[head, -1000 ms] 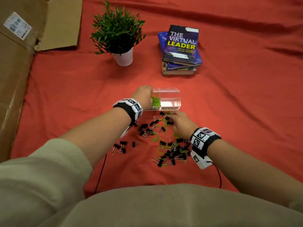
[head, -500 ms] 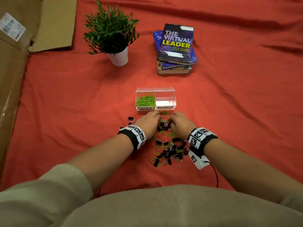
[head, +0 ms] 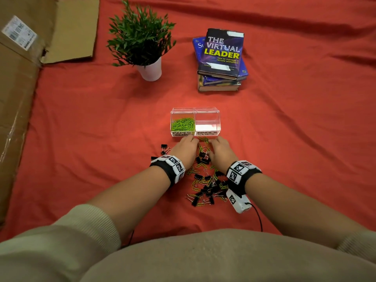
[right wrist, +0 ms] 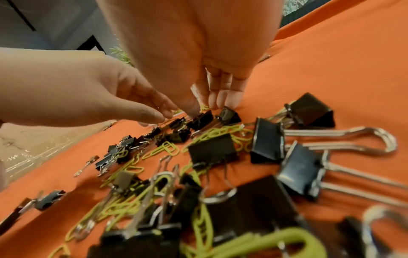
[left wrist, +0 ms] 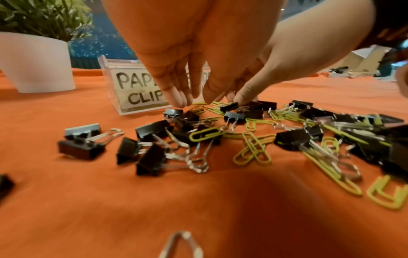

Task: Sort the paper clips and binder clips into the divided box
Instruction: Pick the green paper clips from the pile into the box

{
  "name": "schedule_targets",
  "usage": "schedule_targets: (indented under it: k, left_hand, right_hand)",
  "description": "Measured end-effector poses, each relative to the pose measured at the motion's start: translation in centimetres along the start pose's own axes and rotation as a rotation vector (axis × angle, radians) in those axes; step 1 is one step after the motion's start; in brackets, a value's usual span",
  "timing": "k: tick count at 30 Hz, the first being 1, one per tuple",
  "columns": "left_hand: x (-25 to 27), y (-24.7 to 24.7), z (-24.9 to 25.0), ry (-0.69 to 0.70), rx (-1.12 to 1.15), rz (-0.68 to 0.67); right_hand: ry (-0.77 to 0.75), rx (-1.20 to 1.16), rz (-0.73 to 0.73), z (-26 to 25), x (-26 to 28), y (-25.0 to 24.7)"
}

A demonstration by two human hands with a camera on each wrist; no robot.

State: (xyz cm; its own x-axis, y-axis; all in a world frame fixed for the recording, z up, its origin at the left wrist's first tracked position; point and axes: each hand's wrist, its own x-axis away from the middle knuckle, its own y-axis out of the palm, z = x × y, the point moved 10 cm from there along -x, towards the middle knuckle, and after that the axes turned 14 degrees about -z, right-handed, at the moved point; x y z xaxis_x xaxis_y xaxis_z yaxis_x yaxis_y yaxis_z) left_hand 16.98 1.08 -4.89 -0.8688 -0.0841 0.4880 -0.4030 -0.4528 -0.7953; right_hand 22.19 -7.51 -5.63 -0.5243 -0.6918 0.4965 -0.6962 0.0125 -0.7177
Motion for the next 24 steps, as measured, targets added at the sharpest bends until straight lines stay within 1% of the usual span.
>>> schedule_targets:
  k: [2,6,11,15,18,21,24]
  left_hand:
    - [-0.4,0.0,0.0,-0.027,0.015,0.001]
    - [-0.8,1.0,0.6,-0.031,0.013,-0.041]
    - [-0.7,1.2,0.7,0.0,0.021,-0.054]
    - [-0.5,1.3,1.0,0.016,0.025,-0.098]
    - [-0.6,1.3,1.2,0.012,0.046,-0.092]
    - [-1.1,1.3,1.2,-0.009,0.051,-0.098]
    - [-1.3,1.2,1.3,-0.026,0.026,-0.111]
  right_hand:
    - [0.019,-0.034,-0.025,0.4,-0.1,0.3]
    - [0.046,-0.099,-0.081,0.7,-0.4,0.6]
    - [0.111,-0.222,-0.056,1.7,-0.3,0.3]
    - [0.157,-0.301,-0.027,2.7,0.1,0.2]
    - [0.163,-0.31,-0.059,3.3,0.4,0.2]
    - [0.213,-0.299,-0.044,4.4,0.8,-0.5]
    - [0.193,-0.195,-0.043,4.1,0.9,-0.8]
